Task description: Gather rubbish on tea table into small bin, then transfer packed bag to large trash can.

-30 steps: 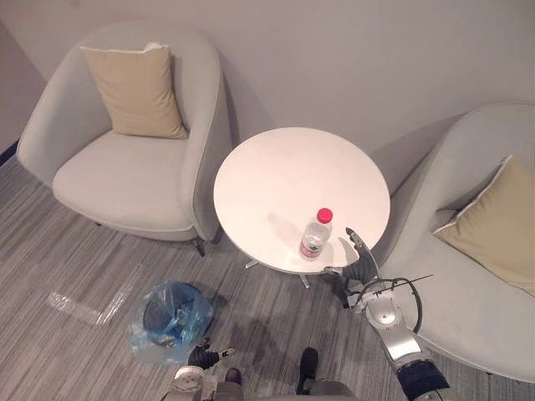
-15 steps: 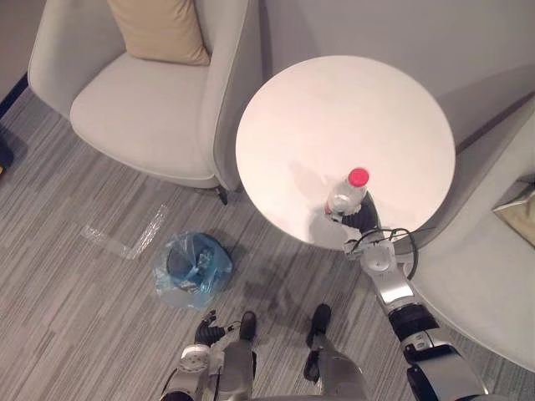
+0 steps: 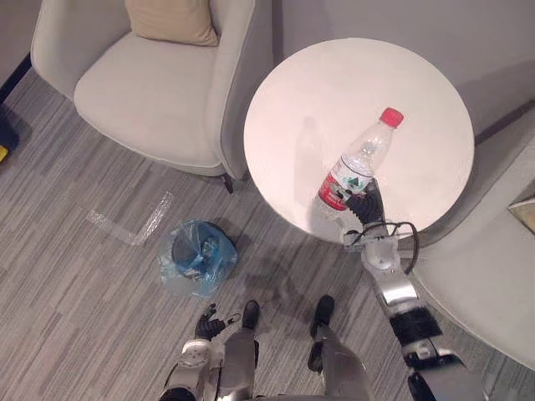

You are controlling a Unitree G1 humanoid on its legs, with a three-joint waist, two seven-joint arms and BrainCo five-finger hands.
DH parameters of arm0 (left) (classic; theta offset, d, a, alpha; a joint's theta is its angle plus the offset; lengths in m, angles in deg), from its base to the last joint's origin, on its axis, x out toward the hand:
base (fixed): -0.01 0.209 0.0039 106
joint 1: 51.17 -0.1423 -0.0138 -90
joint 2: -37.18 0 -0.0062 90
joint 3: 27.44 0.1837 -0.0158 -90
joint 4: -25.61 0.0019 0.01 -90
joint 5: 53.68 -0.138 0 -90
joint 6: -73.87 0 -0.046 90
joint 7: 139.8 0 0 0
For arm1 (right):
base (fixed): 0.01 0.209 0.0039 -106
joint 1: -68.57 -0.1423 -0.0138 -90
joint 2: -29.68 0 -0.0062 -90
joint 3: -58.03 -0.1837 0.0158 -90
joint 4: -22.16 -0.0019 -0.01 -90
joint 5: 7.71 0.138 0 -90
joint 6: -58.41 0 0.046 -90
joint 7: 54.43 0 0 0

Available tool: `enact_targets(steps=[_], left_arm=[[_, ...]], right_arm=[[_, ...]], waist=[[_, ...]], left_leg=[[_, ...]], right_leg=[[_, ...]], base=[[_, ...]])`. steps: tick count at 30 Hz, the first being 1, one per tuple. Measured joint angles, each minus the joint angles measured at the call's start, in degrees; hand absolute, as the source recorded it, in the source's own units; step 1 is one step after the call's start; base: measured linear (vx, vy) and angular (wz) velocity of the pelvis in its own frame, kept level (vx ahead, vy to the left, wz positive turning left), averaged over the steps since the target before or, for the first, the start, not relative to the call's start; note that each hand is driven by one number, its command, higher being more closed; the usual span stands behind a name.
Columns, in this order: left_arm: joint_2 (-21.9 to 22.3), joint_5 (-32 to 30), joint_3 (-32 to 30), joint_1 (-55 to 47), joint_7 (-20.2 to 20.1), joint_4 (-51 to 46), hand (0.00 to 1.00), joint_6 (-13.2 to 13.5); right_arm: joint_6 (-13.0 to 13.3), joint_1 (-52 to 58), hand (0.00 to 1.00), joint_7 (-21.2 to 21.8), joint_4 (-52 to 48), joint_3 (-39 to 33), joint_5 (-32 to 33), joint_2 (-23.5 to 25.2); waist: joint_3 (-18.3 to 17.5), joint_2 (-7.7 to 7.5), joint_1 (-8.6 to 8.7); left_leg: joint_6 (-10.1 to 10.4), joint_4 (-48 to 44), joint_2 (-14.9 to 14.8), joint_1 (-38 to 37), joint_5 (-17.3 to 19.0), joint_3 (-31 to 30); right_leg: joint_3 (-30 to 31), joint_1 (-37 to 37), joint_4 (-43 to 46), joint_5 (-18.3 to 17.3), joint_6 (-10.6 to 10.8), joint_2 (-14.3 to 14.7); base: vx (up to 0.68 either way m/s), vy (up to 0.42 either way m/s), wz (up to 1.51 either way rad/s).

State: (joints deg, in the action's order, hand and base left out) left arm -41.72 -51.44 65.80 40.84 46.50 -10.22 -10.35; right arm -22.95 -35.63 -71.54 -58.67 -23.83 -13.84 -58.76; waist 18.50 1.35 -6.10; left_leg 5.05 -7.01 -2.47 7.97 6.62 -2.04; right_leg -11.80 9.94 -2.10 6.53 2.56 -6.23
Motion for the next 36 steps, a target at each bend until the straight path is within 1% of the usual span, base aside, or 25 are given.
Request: enact_targets(steps=[2,5,7,8,10,12,13,14,16,17,18,21,23,24,25,26,27,28,29,30,31,32,33,35,36], left_arm=[[-0.3,-1.1,0.0,-0.4,-0.1,0.7,0.0,-0.1],[-1.1,-2.2,0.1,-0.9,-0.4,2.3,0.0,-0.3],[-1.2,-2.3,0.1,-1.6,-0.4,3.1,0.0,-0.5],[-1.3,-2.4,0.1,-1.8,-0.4,3.6,0.0,-0.5],[-1.2,-2.7,0.2,-2.0,-0.4,3.9,0.0,-0.7],[-1.2,-2.9,1.4,-2.5,-0.4,4.0,0.0,-1.2],[-1.1,-3.0,1.9,-2.5,-0.4,4.0,0.0,-1.2],[-1.1,-3.2,3.0,-2.5,-0.4,4.1,0.0,-1.1],[-1.2,-3.3,4.4,-2.5,-0.4,4.7,0.0,-1.1],[-1.5,-3.5,4.9,-2.5,-0.5,5.2,0.0,-1.2],[-1.6,-3.6,5.1,-2.6,-0.5,5.3,0.0,-1.1],[-1.2,-3.8,5.2,-2.5,-0.4,5.5,0.0,-1.1],[-1.0,-3.8,5.2,-2.5,-0.4,5.6,0.0,-1.1],[-1.0,-3.8,5.2,-2.5,-0.4,5.6,0.0,-1.1],[-0.9,-3.8,5.2,-2.5,-0.5,5.6,0.0,-1.1],[-0.9,-3.8,5.2,-2.5,-0.5,5.5,0.0,-1.0],[-0.9,-3.9,5.2,-2.5,-0.5,5.0,0.0,-1.1],[-0.5,-4.5,5.3,-2.4,-0.8,4.9,0.0,-1.1],[-0.5,-4.7,5.5,-2.4,-0.9,4.9,0.0,-1.1],[-0.7,-5.4,5.7,-2.4,-1.1,4.8,0.0,-1.1],[-0.6,-5.7,5.7,-2.2,-1.1,4.8,0.0,-1.0],[0.0,-6.6,6.1,-1.7,-1.3,5.1,0.0,-1.4],[0.1,-7.3,7.4,-1.7,-1.5,5.0,0.0,-1.3],[0.2,-8.3,7.6,-1.7,-1.5,4.9,0.0,-1.1],[0.4,-8.8,7.4,-2.1,-1.3,5.0,0.0,-1.1]], right_arm=[[0.1,4.4,1.0,0.9,-3.4,0.0,-0.7,0.9],[0.3,10.7,1.0,2.8,-6.9,0.0,-1.1,1.2],[0.4,13.6,1.0,3.7,-8.4,0.1,-2.9,1.6],[0.7,15.0,1.0,4.3,-8.7,0.1,-3.0,2.3],[1.0,16.5,1.0,5.0,-8.8,0.2,-3.2,3.3],[1.1,19.6,1.0,5.7,-9.1,1.3,-5.4,3.7],[1.1,20.5,1.0,5.8,-9.6,1.4,-5.8,3.8],[1.1,22.0,1.0,5.8,-10.9,1.4,-7.7,4.3],[1.1,24.2,1.0,5.8,-13.1,1.0,-9.3,5.6],[1.1,25.4,1.0,5.7,-14.7,1.0,-10.0,5.9],[1.1,25.9,1.0,5.6,-15.7,1.0,-10.3,5.8],[1.1,25.1,1.0,5.1,-16.4,0.2,-11.9,5.7],[1.0,24.4,1.0,4.8,-16.4,-0.1,-11.8,5.5],[1.0,24.2,1.0,4.8,-16.4,-0.1,-11.8,5.4],[1.0,23.6,1.0,4.8,-16.4,0.0,-11.8,5.3],[1.0,23.4,1.0,4.8,-16.4,0.0,-11.8,5.3],[1.0,22.7,1.0,4.7,-16.2,0.0,-11.7,5.3],[1.0,22.2,1.0,4.7,-15.7,0.1,-11.7,5.4],[1.0,21.9,1.0,4.7,-15.3,0.1,-11.7,5.4],[0.9,21.4,1.0,4.5,-15.2,0.1,-11.7,5.5],[1.0,21.3,1.0,4.4,-15.2,0.1,-11.7,5.3],[1.0,20.8,1.0,3.7,-14.8,-0.3,-11.6,4.9],[1.0,20.7,1.0,3.0,-14.2,-0.9,-11.5,5.0],[1.0,20.6,1.0,2.4,-13.2,-1.5,-11.4,5.0],[0.8,20.5,1.0,2.4,-12.6,-1.9,-11.4,4.9]], waist=[[-1.3,-0.71,0.72],[-3.8,-2.21,2.32],[-5.9,-2.8,2.71],[-6.7,-2.82,2.77],[-7.0,-2.67,2.97],[-8.8,-2.49,3.13],[-8.9,-2.35,3.37],[-9.1,-2.13,4.06],[-9.3,-2.09,4.89],[-9.6,-2.37,5.78],[-9.9,-2.47,5.79],[-10.6,-1.76,5.5],[-10.9,-1.14,5.34],[-10.9,-1.05,5.37],[-10.7,-0.7,5.25],[-10.7,-0.57,5.2],[-10.5,-0.27,5.13],[-10.5,-0.23,5.33],[-10.5,-0.22,5.48],[-10.6,-0.42,5.79],[-10.5,-0.28,5.73],[-10.9,0.62,5.93],[-10.9,0.61,6.14],[-11.0,0.47,6.47],[-11.4,1.84,6.43]], left_leg=[[0.0,0.1,-0.1,-0.9,0.5,0.7],[0.0,0.7,-0.1,-2.7,0.6,1.7],[-0.1,0.9,-0.2,-3.4,0.8,2.8],[-0.2,0.9,-0.2,-4.2,1.1,3.5],[-0.3,0.8,-0.2,-5.5,1.5,4.1],[-0.4,0.8,-0.1,-6.0,1.8,4.3],[-0.4,0.7,0.0,-6.1,1.8,3.9],[-0.5,0.6,0.2,-6.1,1.7,2.8],[-0.7,0.7,0.6,-6.0,1.7,0.5],[-1.0,0.7,1.3,-5.8,1.5,-1.8],[-1.0,0.3,1.5,-5.4,1.2,-2.7],[-0.3,-0.1,1.6,-3.3,0.0,-5.2],[0.2,-0.2,1.6,-1.7,-1.3,-7.1],[0.2,-0.2,1.7,-1.2,-1.6,-7.9],[0.8,-0.1,1.7,0.1,-2.8,-9.8],[0.9,0.0,1.7,0.2,-3.4,-10.1],[1.0,-0.2,1.6,1.7,-5.0,-8.8],[-0.1,-0.3,1.9,2.3,-7.1,-5.2],[-1.0,0.0,1.8,3.0,-8.6,-3.0],[-2.5,2.2,1.6,2.6,-9.7,1.3],[-3.0,1.5,1.1,2.8,-9.0,4.3],[-4.9,-3.7,-0.6,4.4,-5.1,12.7],[-5.9,-6.4,-1.3,4.6,-2.9,17.7],[-5.6,-7.8,-2.4,4.0,-1.2,22.4],[-3.7,-5.2,-2.6,2.9,0.3,21.9]], right_leg=[[0.8,-0.7,-0.4,-0.3,0.4,0.2],[1.8,-2.2,-1.5,-0.1,0.6,0.3],[2.9,-2.2,-1.6,0.0,0.6,0.4],[3.7,-2.6,-1.6,0.1,0.7,0.5],[4.3,-3.8,-1.6,0.1,0.8,0.5],[4.4,-4.1,-0.9,-0.4,1.3,0.3],[4.4,-4.0,-0.2,-0.6,1.4,0.2],[4.6,-3.7,1.8,-1.9,1.8,0.0],[9.9,-2.7,6.7,-5.8,3.4,0.0],[13.7,-2.5,9.3,-8.6,3.8,-0.1],[14.2,-1.9,11.0,-9.8,3.6,-0.2],[11.9,-1.2,11.5,-10.1,3.5,-0.6],[10.2,-1.5,10.1,-9.5,2.6,-0.6],[9.7,-1.7,9.6,-9.3,2.5,-0.6],[7.5,-2.1,8.5,-8.8,2.0,-0.6],[6.8,-2.2,8.2,-8.6,1.8,-0.6],[5.5,-2.6,7.8,-8.6,1.5,-0.7],[4.9,-3.1,7.6,-8.9,0.9,-0.8],[4.4,-3.3,7.7,-9.3,0.1,-0.9],[1.9,-3.5,7.5,-9.6,-0.9,-2.2],[0.1,-3.5,7.6,-9.5,-0.9,-2.4],[-3.4,-3.0,8.2,-9.3,-0.5,-2.9],[-5.7,-3.1,8.2,-9.4,-0.7,-3.9],[-8.3,-3.2,8.5,-9.4,0.0,-5.4],[-8.6,-3.3,8.7,-8.7,1.4,-4.7]], base=[[0.0,0.001,-0.25],[0.01,-0.001,-0.15],[0.0,0.011,-0.27],[0.01,0.02,-0.33],[-0.01,0.021,-0.24],[-0.04,0.023,-0.08],[-0.04,0.021,0.23],[-0.03,0.019,0.4],[0.0,0.059,0.62],[0.03,0.061,0.76],[0.02,-0.003,0.78],[-0.03,-0.067,0.48],[-0.03,-0.038,0.51],[-0.05,-0.047,0.69],[-0.05,-0.05,0.67],[-0.07,-0.057,0.86],[-0.07,-0.043,0.85],[-0.08,-0.045,0.97],[-0.11,-0.056,1.13],[-0.11,-0.006,0.89],[-0.16,0.026,1.14],[-0.16,0.089,1.11],[-0.15,0.08,1.17],[-0.06,0.105,0.93],[-0.01,0.131,0.67]])
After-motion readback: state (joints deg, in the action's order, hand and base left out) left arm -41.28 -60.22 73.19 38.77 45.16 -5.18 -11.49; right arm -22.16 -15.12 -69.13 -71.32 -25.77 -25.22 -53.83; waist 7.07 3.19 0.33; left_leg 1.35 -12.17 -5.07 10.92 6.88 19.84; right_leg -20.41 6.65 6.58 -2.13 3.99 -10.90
